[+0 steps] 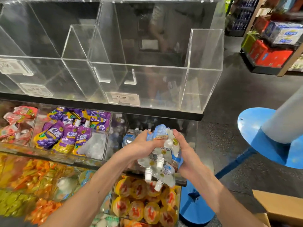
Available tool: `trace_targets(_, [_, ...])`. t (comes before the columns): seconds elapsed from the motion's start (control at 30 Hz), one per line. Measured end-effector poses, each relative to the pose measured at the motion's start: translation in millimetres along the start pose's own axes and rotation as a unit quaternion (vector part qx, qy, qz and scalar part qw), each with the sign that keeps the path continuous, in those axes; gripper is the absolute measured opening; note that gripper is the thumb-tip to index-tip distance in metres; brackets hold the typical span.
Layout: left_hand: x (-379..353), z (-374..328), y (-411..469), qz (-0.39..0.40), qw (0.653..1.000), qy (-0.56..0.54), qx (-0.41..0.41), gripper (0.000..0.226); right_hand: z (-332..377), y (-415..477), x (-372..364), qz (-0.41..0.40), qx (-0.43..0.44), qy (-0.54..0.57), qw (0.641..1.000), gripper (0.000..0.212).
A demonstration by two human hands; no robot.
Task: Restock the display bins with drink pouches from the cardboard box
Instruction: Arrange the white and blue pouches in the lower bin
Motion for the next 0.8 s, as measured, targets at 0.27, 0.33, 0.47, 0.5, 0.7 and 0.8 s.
trace_targets(0.27, [9, 9, 14, 0.065, 0.997, 0.048, 0.010, 0.096, -12, -5, -6, -0.091, -0.027, 0.047, 0.994, 0.053])
trace_targets(0.33, [16, 14, 19, 0.097, 0.995, 0.028, 0.019, 0.116, -13, -6, -7, -0.116, -0.013, 0.062, 0.991, 0.049])
trace_targets(0.47, [39, 23, 21, 0.128, 0.978, -0.151, 0.071, 0.081, -10, -13, -8, -0.144, 0.000, 0.091, 0.985, 0.047])
trace_targets(0.5, [44, 24, 22, 0.131, 0.973, -0.178, 0.063, 0.066, -8, -16, -10, -0.140, 0.003, 0.100, 0.985, 0.048])
trace_targets(0.7, [78, 34, 35, 0.071, 0.973, -0.219, 0.030, 0.056, -1, -29, -11, -0.113, 0.041, 0.143, 0.982, 0.054])
trace_targets(0.8, [89, 39, 39, 0.030, 0.989, -0.145, -0.014, 0.057, 5, -38, -10, -0.098, 0.064, 0.153, 0.981, 0.053])
Point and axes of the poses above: each hand's wrist, its own y-axis towards the middle knuckle, its own x-axis out of the back of the hand, z = x × y, the point moved 2 cm from there along y, towards the middle knuckle, and after that the axes turned 8 degrees about x, right-handed, at the moved point
